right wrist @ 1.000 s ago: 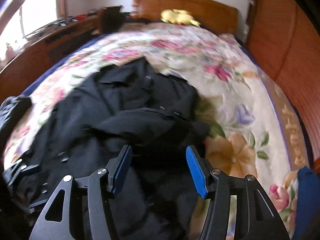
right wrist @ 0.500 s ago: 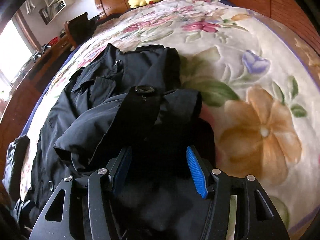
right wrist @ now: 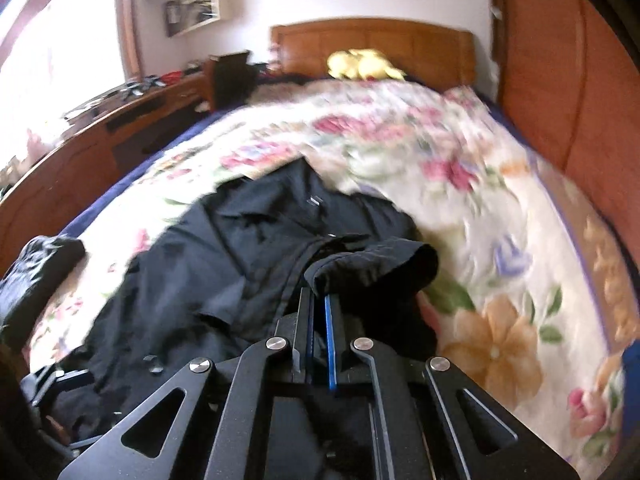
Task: Fold large clothes
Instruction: 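Lift the held sleeve with the right gripper and carry it over the coat, then lay the sleeve onto the coat body and open the right gripper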
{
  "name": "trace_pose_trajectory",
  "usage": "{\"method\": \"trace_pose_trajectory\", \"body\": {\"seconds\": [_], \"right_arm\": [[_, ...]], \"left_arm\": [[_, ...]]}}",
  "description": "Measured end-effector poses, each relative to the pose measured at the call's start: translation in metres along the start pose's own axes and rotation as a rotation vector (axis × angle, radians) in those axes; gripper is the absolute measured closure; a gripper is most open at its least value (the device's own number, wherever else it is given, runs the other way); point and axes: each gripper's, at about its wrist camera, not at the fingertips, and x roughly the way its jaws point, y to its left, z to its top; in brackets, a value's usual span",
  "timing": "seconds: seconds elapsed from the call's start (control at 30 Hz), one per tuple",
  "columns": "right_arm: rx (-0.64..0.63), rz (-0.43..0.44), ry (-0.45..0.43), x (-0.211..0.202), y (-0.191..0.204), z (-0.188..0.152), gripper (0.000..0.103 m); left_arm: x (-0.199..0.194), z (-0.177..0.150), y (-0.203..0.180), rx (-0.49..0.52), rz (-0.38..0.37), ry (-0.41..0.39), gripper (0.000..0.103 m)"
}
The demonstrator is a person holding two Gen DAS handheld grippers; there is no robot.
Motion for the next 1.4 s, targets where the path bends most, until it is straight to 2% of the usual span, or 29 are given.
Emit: {"method": "trace_pose_trajectory", "body": {"seconds": [0.17,0.3,0.4,0.7,0.77,0.87,0.9,0.97,1.03,1.23,1.3,1.33,1.4], "right_arm": [[-0.096,0.085,-0.064,-0.056,0.053,-0.003,0.099],[-0.203,0.135,-0.063,-0.082,0.101,-0.020,0.099],[-0.221,0.188,-0.051,-0.102,0.117,-0.036,0.099],[-0.222,0.340,0.017,-0.145,0.133,-0.090,0.098],[-0.218,0.348,0.026,-0.146,0.131,-0.099,0.094],[-0.250,0.246,0.019,-0.147,0.128,-0.105,0.087],[-0.250,0.249,0.013,-0.150,0.125,-0.108,0.084],[-0.242,0.229,0.006,-0.153,0.115,-0.112,0.066],[-0.217,0.206,0.004,-0.154,0.108,-0.114,0.062],[-0.114,0.126,0.025,-0.132,0.052,-0.135,0.061],[-0.111,0.052,0.030,-0.121,0.033,-0.150,0.061],[-0.114,0.016,0.036,-0.113,0.037,-0.157,0.061],[-0.106,-0.023,0.065,-0.098,0.021,-0.171,0.061]], "left_arm": [[-0.015,-0.008,0.005,-0.010,0.027,-0.018,0.025],[-0.030,-0.020,0.009,-0.023,0.043,-0.014,0.025],[-0.043,-0.028,0.012,-0.034,0.063,-0.013,0.025],[-0.084,-0.057,0.030,-0.103,0.120,0.013,0.025],[-0.088,-0.060,0.033,-0.115,0.130,0.020,0.025],[-0.093,-0.060,0.033,-0.114,0.149,0.022,0.025],[-0.095,-0.060,0.033,-0.111,0.153,0.019,0.025],[-0.098,-0.057,0.032,-0.112,0.153,0.009,0.025],[-0.099,-0.053,0.028,-0.109,0.148,0.002,0.025],[-0.092,-0.041,0.018,-0.083,0.145,-0.001,0.025],[-0.087,-0.040,0.017,-0.073,0.154,0.010,0.025],[-0.083,-0.040,0.017,-0.070,0.160,0.019,0.025],[-0.076,-0.041,0.019,-0.069,0.167,0.038,0.025]]}}
